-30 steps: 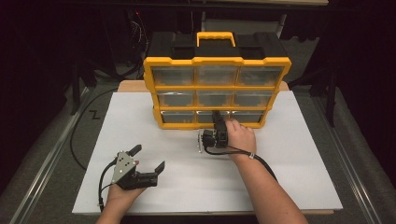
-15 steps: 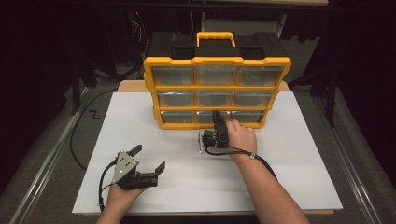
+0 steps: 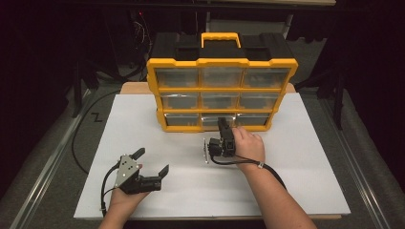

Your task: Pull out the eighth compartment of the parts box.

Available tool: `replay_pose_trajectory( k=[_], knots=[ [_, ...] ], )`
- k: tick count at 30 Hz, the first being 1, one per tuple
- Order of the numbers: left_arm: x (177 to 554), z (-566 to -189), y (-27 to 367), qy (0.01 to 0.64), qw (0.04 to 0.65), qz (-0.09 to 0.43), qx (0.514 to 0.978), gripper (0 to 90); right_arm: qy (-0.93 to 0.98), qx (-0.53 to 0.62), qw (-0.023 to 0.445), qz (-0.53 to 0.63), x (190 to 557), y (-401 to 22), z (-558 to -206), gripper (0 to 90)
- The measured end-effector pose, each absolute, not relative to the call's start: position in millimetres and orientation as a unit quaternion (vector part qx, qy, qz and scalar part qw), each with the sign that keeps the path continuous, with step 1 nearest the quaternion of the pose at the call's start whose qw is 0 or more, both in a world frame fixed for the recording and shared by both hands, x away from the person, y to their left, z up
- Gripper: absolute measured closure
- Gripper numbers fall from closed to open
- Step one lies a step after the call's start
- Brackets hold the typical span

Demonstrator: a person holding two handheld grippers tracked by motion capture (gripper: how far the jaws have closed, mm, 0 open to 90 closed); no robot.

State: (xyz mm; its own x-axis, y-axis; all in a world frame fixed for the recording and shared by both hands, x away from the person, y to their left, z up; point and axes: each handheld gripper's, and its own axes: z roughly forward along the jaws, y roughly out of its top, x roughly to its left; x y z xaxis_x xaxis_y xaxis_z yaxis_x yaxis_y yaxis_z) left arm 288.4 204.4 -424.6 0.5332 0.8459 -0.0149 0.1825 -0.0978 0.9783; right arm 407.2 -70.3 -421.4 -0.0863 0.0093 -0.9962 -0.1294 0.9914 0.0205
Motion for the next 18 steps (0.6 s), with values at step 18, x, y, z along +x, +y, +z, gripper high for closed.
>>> replay_pose_trajectory(
  k=[18],
  knots=[
    [288.6, -424.4, 205.1, 0.381, 0.555, 0.3, 0.676, 0.3, 0.768, -0.039, 0.639, 0.04, 414.2, -66.7, -414.9, 63.2]
  ],
)
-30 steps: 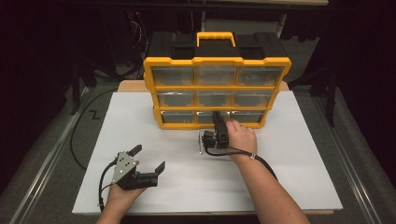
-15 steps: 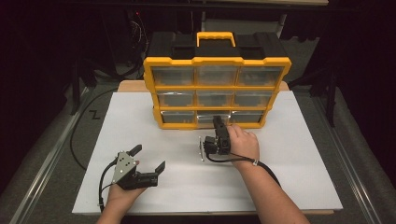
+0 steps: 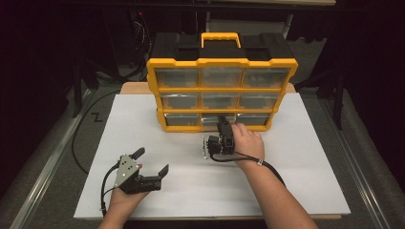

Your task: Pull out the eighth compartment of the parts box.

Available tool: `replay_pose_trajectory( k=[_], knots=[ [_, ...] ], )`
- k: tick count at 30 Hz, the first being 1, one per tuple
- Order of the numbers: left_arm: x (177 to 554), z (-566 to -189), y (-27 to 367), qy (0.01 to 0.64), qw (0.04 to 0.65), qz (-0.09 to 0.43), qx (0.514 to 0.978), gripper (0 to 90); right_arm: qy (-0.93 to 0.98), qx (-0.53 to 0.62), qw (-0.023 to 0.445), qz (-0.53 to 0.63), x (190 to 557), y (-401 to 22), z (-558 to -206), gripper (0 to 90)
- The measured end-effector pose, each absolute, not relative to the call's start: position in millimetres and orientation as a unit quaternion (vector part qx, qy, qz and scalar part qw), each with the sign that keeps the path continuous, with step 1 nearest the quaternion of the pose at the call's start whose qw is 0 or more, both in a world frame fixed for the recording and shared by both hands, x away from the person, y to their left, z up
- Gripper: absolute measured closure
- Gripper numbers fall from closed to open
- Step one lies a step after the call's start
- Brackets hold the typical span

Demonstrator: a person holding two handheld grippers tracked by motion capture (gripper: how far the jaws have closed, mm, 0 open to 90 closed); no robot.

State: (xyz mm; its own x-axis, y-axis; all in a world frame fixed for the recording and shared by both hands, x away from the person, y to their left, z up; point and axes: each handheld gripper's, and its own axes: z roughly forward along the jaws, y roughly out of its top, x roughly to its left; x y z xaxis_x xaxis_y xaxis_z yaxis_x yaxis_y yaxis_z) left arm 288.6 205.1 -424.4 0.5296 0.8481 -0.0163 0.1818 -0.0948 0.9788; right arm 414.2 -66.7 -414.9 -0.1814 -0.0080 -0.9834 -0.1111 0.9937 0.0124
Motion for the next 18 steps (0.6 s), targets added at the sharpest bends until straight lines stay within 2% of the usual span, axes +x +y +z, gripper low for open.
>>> replay_pose_trajectory(
  k=[7, 18],
  knots=[
    [288.2, -424.4, 204.5, 0.379, 0.555, 0.3, 0.677, 0.3, 0.762, -0.024, 0.646, 0.044, 412.7, -65.7, -413.3, 77.0],
    [287.9, -424.6, 203.7, 0.38, 0.555, 0.3, 0.676, 0.3, 0.755, -0.032, 0.654, 0.039, 399.3, -67.7, -414.6, 78.1]
  ],
)
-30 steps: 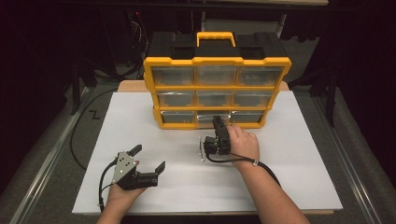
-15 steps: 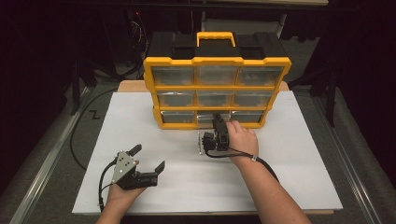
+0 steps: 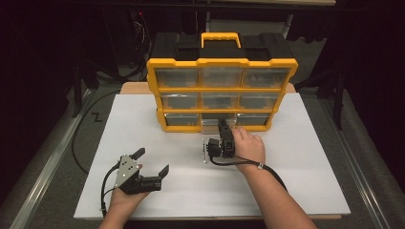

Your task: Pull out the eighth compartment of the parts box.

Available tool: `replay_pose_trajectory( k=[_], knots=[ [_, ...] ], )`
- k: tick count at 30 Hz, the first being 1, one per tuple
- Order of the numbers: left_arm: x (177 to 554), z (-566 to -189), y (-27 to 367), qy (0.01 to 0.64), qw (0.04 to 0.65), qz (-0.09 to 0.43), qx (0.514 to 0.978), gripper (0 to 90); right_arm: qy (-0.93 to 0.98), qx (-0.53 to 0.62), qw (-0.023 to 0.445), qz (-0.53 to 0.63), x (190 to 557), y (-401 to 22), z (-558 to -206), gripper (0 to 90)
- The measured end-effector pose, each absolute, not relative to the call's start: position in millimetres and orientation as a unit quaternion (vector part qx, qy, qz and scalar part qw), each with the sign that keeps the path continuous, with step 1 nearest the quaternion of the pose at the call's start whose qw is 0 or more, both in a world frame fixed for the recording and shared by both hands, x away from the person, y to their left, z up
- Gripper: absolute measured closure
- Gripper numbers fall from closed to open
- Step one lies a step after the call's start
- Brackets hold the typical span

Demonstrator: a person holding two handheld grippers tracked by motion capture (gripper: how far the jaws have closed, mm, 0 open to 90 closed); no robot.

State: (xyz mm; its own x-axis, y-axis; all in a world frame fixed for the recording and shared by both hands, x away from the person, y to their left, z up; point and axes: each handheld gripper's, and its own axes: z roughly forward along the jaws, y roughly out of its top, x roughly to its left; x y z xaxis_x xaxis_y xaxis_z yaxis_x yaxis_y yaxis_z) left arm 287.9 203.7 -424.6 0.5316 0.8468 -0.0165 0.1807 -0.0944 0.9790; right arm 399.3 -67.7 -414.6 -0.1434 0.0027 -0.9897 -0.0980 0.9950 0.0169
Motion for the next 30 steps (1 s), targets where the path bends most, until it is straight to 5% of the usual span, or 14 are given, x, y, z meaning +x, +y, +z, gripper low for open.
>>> replay_pose_trajectory(
  k=[30],
  knots=[
    [289.5, -424.5, 202.8, 0.379, 0.557, 0.3, 0.676, 0.3, 0.757, -0.044, 0.649, 0.058, 353.5, -73.9, -413.8, 78.1]
  ],
)
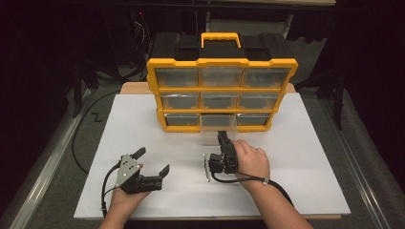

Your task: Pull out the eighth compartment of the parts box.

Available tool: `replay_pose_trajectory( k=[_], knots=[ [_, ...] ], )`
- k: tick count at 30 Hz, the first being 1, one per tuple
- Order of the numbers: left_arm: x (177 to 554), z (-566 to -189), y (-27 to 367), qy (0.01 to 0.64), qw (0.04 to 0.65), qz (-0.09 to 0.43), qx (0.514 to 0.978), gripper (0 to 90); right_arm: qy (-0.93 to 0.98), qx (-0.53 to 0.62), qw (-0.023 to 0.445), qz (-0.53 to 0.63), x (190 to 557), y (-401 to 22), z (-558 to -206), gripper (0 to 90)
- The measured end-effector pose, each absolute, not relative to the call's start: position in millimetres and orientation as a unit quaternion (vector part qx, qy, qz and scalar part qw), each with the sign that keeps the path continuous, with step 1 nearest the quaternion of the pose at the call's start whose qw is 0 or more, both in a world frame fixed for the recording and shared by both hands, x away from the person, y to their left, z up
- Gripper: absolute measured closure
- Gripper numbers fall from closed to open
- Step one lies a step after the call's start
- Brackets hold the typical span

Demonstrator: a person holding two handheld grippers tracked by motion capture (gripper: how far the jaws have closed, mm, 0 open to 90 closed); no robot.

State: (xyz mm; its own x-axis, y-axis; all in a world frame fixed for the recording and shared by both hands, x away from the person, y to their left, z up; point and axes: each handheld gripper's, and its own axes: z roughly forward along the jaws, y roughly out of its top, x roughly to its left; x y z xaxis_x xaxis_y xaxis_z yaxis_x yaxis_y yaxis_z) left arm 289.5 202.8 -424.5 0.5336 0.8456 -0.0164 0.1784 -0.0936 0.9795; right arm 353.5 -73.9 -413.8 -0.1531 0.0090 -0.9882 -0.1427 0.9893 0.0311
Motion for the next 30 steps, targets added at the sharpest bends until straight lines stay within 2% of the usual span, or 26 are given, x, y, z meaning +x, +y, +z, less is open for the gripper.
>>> replay_pose_trajectory(
  k=[30],
  knots=[
    [289.0, -424.2, 203.2, 0.376, 0.556, 0.3, 0.677, 0.3, 0.754, -0.048, 0.652, 0.069, 340.2, -74.8, -418.1, 77.6]
  ],
)
